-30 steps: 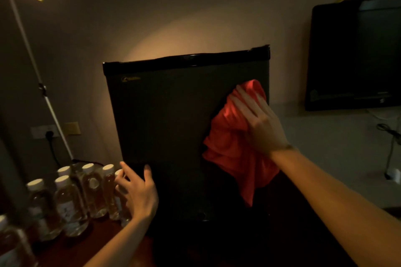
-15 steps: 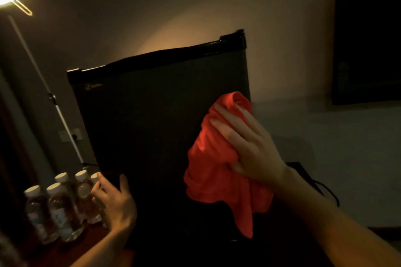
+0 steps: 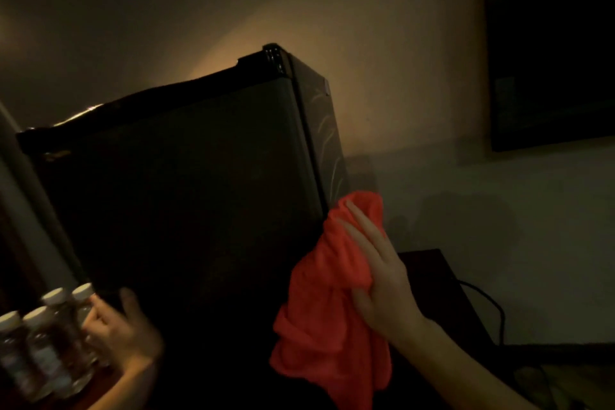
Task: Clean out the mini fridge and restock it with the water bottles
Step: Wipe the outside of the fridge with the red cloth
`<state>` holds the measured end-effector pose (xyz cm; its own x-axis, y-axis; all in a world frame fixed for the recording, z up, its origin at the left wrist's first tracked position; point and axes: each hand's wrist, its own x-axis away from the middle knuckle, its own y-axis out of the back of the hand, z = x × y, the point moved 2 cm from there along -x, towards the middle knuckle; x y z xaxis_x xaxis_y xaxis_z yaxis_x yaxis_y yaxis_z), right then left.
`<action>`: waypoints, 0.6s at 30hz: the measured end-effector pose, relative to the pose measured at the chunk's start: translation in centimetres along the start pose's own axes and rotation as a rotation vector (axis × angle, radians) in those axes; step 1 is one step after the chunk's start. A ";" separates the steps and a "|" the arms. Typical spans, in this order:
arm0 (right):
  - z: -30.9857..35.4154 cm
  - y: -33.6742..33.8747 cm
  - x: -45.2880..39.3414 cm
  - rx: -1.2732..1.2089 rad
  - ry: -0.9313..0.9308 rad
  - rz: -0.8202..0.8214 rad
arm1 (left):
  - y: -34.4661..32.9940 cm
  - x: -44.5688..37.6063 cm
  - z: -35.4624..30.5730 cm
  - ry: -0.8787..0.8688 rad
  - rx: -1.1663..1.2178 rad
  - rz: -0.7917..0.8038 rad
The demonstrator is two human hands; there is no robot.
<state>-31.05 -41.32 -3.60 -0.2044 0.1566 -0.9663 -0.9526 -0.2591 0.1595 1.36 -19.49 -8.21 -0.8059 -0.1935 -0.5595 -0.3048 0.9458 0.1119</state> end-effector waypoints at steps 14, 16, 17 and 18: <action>-9.5 -1.9 -5.8 -0.348 -0.626 -0.028 | 1.2 -1.1 -0.7 -0.001 -0.057 0.182; -12.0 -2.9 -7.0 -0.255 -0.809 -0.011 | 1.3 -1.9 -0.2 0.058 -0.073 0.212; -12.5 -3.3 -7.5 -0.261 -0.873 -0.018 | 1.2 -2.3 -0.1 0.069 -0.081 0.227; -12.4 -3.5 -7.8 -0.287 -0.921 -0.060 | 1.2 -2.3 -0.4 0.083 -0.093 0.236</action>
<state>-23.34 -53.45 0.86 -0.3698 0.8316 -0.4143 -0.9010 -0.4298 -0.0584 2.64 -17.97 -6.47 -0.8979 0.0048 -0.4402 -0.1459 0.9402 0.3079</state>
